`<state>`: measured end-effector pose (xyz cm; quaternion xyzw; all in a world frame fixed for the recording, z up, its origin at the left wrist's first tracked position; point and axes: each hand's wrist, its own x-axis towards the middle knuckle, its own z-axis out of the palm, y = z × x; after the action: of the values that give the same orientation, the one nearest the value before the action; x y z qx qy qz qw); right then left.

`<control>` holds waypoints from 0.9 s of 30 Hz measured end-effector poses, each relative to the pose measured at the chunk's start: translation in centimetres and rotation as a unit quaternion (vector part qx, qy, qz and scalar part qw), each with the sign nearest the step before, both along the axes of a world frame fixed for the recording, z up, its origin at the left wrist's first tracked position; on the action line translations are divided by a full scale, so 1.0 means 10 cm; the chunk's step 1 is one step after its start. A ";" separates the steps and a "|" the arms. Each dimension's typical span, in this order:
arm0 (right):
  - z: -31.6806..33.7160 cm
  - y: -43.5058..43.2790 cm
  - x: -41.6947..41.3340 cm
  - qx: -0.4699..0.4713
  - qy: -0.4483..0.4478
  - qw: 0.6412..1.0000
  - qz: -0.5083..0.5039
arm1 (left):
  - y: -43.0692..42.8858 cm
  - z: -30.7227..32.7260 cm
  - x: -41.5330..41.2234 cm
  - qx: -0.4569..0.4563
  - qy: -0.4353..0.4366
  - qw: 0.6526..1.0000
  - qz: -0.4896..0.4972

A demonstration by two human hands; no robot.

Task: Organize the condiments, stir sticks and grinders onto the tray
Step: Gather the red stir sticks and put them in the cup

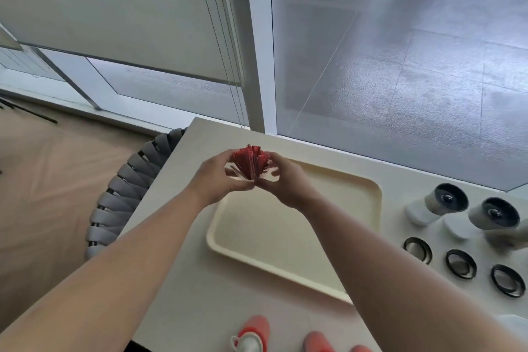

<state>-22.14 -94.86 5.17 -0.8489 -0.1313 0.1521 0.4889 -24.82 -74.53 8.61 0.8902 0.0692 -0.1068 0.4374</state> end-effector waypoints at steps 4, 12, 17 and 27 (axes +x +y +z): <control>-0.20 0.12 0.22 -0.010 0.003 1.000 -0.009 | 0.10 -0.19 0.26 -0.003 0.006 1.000 -0.005; -0.45 0.18 0.40 -0.014 0.018 0.999 -0.026 | 0.17 -0.47 0.50 -0.018 0.034 0.999 -0.014; -0.54 0.23 0.44 -0.018 0.024 0.999 -0.033 | 0.18 -0.56 0.55 -0.024 0.040 0.999 -0.016; -0.58 0.24 0.46 -0.041 0.042 0.997 -0.043 | 0.18 -0.65 0.61 -0.057 0.058 0.997 -0.013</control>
<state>-17.57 -92.49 -0.64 -0.8659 -0.0679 0.1715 0.4650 -18.77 -72.69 2.12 0.8568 0.0768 -0.1671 0.4816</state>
